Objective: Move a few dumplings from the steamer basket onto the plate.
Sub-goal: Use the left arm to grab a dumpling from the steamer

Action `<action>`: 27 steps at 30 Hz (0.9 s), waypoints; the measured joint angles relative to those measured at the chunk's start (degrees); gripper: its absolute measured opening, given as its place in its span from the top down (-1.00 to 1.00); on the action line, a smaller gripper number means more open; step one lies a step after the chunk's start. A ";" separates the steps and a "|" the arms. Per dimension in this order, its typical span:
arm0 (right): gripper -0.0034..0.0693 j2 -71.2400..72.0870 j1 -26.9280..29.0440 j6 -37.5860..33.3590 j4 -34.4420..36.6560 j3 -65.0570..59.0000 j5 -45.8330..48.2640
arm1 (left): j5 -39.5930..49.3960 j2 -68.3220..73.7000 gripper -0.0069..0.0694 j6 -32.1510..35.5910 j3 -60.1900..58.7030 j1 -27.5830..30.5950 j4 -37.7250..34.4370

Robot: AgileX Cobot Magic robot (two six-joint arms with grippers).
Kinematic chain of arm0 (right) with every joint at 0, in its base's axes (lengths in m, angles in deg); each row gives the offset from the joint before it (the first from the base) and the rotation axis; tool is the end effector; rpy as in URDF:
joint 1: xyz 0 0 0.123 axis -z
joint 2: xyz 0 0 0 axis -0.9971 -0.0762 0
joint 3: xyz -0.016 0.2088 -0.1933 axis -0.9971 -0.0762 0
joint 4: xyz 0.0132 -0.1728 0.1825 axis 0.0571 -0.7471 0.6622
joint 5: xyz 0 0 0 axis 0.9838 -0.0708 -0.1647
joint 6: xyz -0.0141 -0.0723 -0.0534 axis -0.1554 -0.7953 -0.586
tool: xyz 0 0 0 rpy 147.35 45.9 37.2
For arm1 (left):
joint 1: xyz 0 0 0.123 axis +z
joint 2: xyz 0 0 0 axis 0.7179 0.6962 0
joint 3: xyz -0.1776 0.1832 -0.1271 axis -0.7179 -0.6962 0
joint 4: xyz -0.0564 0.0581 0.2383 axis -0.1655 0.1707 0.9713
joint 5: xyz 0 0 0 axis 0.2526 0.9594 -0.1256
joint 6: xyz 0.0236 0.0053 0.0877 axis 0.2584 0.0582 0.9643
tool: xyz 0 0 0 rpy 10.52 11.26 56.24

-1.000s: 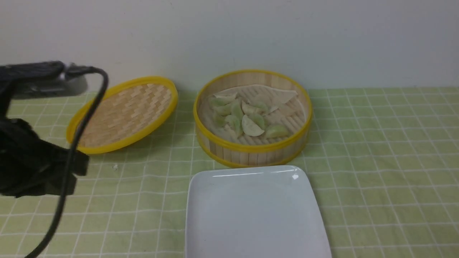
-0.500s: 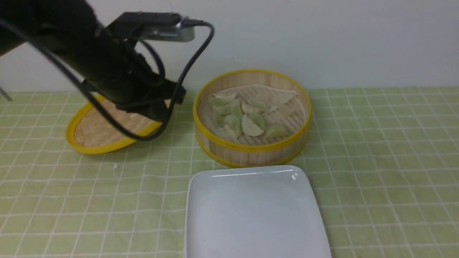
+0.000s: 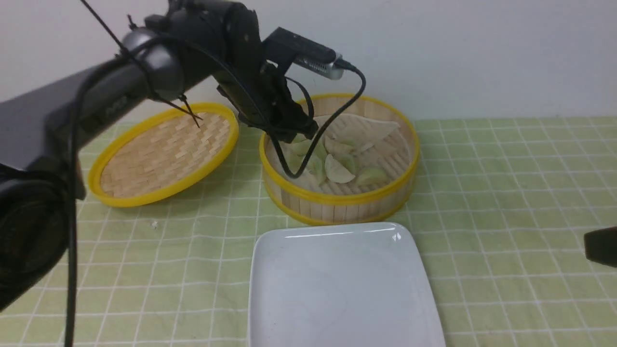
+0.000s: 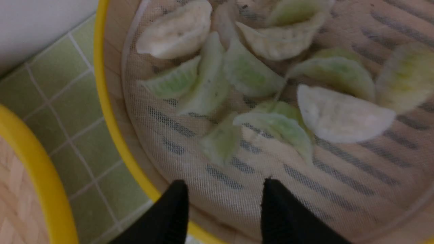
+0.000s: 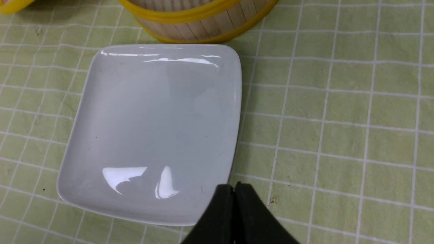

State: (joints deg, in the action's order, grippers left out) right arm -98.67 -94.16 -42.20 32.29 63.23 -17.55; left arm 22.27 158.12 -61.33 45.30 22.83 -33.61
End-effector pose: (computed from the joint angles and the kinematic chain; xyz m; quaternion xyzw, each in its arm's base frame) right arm 0.1336 0.0470 0.3373 -0.0597 0.9386 0.1811 0.2874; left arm 0.4504 -0.1938 0.2422 0.2620 0.9214 -0.0475 0.2831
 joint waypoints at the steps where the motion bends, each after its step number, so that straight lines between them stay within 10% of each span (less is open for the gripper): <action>1: 0.95 0.00 0.00 0.00 0.00 0.00 0.00 | -1.10 0.86 -0.04 -0.56 0.05 0.00 0.39; 14: 0.95 0.00 0.00 0.00 1.00 0.00 0.11 | -9.90 9.21 -0.32 -3.89 0.17 0.00 1.74; 21: 0.95 0.00 0.00 -0.10 1.41 0.00 0.11 | -10.25 10.32 0.39 -4.37 0.46 -0.29 1.74; 27: 0.95 0.00 0.00 -0.14 1.40 0.00 0.11 | -6.96 8.34 0.39 -4.56 0.46 -0.29 1.74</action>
State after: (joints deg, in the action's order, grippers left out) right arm -98.67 -94.16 -42.34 33.69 63.23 -17.43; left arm 15.32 166.46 -65.89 45.77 22.54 -31.87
